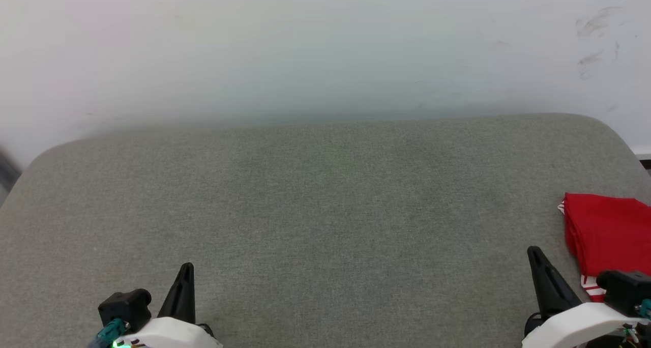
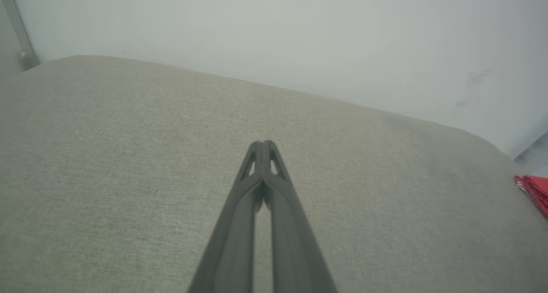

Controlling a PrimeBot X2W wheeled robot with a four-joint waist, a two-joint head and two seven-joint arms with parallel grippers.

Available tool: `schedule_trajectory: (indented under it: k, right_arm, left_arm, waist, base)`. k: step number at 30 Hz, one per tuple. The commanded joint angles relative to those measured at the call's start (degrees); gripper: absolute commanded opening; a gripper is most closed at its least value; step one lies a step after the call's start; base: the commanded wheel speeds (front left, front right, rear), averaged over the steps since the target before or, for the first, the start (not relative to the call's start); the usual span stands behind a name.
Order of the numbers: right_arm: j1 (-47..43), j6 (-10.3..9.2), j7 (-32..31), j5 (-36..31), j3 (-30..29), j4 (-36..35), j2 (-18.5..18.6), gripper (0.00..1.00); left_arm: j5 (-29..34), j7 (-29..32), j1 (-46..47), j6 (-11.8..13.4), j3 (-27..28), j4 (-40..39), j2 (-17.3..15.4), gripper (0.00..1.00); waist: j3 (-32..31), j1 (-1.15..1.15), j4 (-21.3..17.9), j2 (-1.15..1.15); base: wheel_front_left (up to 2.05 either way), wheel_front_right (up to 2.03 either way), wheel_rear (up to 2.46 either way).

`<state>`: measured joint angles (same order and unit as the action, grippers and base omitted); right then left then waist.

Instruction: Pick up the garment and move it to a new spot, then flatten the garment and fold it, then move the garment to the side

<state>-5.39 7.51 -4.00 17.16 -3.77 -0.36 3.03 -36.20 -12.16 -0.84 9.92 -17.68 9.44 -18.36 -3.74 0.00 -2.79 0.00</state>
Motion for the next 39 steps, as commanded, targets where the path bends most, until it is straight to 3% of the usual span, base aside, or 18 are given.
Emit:
schedule_trajectory:
  k: [1,20,39]
  right_arm:
    - [2.19,0.0,0.0,3.12,-0.19,-0.33,-0.02,0.0]
    - [4.78,-0.01,-0.58,22.39,-0.81,3.45,-0.06,0.0]
    - [6.71,-0.01,-1.1,36.47,-1.35,6.35,-0.09,0.0]
  left_arm:
    - [-2.24,0.65,1.89,-0.78,1.37,-0.5,0.19,0.0]
    - [-16.9,5.21,3.61,-5.3,7.21,1.14,3.98,0.0]
    - [-27.55,8.63,4.6,-8.6,11.59,1.92,6.93,0.0]
  waist:
    - [0.06,0.0,0.05,0.0]
    - [0.74,0.0,0.53,0.0]
    - [1.36,0.0,0.97,0.0]
  base:
    - [0.0,0.0,0.0]
    - [0.0,0.0,0.0]
    - [0.0,0.0,0.0]
